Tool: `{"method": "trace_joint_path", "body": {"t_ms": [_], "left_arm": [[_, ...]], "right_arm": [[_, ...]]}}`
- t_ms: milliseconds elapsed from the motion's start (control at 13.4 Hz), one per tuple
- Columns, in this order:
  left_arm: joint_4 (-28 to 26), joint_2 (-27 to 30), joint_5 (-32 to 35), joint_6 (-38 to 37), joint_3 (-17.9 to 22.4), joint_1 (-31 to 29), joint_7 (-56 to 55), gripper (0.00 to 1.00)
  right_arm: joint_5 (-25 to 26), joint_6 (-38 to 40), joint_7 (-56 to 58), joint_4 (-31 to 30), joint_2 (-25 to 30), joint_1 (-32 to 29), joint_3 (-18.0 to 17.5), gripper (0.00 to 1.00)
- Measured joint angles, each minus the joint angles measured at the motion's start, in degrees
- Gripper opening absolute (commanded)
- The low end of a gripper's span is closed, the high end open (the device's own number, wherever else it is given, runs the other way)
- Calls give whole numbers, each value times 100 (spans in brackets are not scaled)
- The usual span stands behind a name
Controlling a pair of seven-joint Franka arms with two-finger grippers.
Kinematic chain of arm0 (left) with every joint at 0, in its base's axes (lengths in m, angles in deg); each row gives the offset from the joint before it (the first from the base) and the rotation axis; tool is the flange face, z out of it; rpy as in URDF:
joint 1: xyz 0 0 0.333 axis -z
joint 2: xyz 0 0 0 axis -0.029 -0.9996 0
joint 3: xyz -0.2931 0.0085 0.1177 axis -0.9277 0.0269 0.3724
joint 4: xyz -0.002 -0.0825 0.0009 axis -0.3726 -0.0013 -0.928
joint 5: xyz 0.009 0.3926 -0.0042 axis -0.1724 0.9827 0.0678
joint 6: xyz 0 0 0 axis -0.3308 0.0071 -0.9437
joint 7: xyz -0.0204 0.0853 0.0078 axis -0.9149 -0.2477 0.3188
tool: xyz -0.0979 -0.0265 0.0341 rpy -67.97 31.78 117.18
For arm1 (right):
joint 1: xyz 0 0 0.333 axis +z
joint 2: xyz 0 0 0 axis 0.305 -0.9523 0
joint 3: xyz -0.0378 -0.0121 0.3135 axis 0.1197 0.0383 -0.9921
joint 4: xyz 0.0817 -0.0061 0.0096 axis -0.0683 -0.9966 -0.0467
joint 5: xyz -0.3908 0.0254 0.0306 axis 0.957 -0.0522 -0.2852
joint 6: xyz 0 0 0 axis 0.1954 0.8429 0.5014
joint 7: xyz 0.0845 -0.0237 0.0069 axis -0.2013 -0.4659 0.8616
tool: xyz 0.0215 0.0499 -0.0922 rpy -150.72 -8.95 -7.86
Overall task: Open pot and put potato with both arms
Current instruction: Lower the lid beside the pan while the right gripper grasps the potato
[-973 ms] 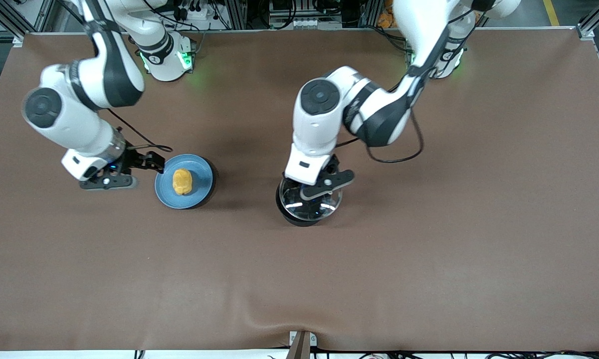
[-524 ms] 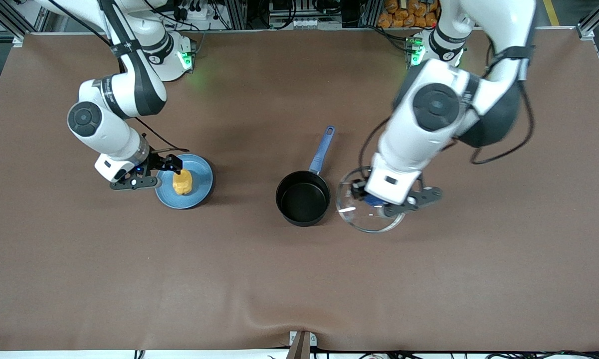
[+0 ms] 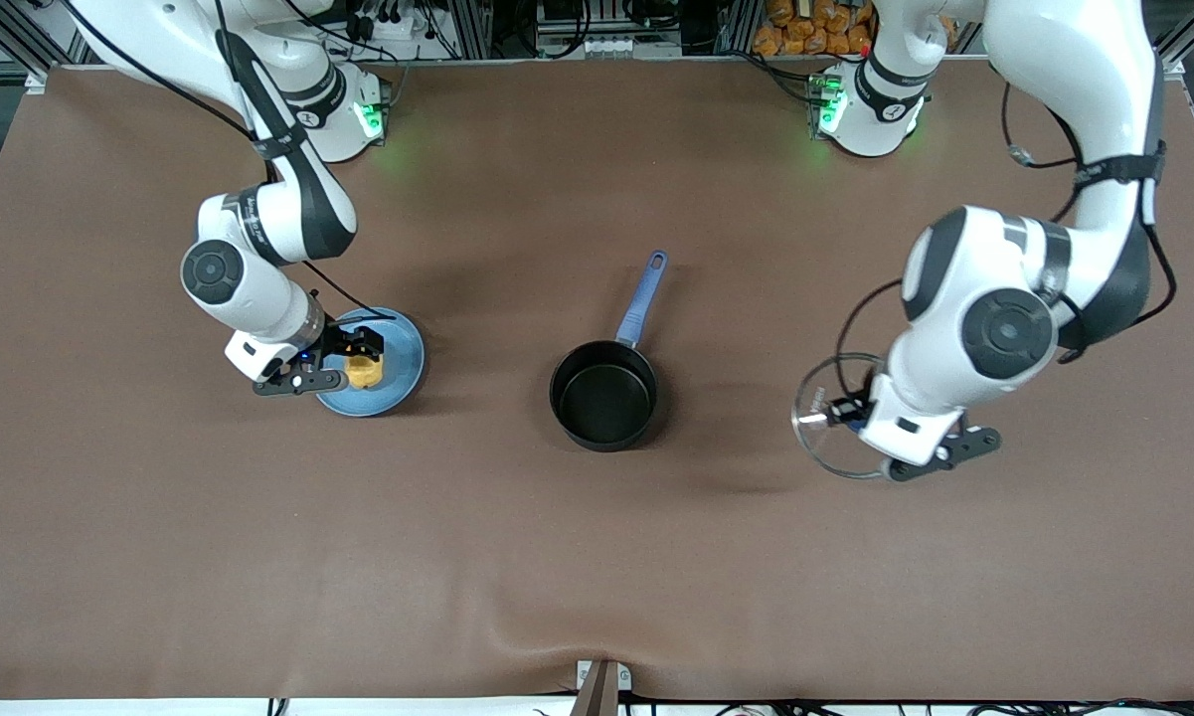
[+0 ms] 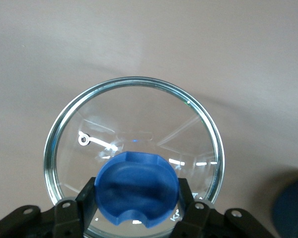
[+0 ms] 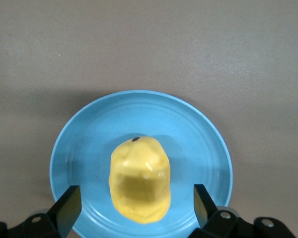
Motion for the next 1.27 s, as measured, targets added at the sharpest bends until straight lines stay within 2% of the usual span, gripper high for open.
{"method": "trace_joint_path", "body": {"t_ms": [524, 599, 674, 749, 824, 898, 973, 1048, 1273], "left_arm": [[-2248, 229, 4, 2520, -11, -941, 1147, 0], [-2569, 256, 4, 2883, -11, -1013, 1214, 0], [-2854, 276, 4, 3190, -14, -1057, 1226, 0], [-3061, 289, 4, 3378, -15, -1070, 1229, 0], [-3180, 295, 4, 3475, -20, -1069, 1229, 10], [-3223, 300, 4, 3515, -32, -1069, 1229, 74], [-3227, 305, 5, 3521, -45, -1069, 1229, 100], [-3226, 310, 5, 3522, -55, -1068, 1229, 100], [-3176, 405, 4, 3545, -56, -1070, 1226, 100]], "right_arm": [[4, -679, 15, -130, -456, 5, -2, 100], [4, -702, 17, -130, -475, 6, -2, 54], [7, -719, 26, -130, -484, 11, -3, 14], [7, -723, 35, -129, -486, 25, -5, 0], [7, -725, 35, -129, -486, 43, -6, 0], [8, -724, 35, -123, -475, 55, -6, 0], [8, -678, 35, -99, -427, 63, -6, 0], [8, -430, 35, -16, -314, 66, -6, 0], [8, 1128, 27, 613, 341, 94, -7, 0]]}}
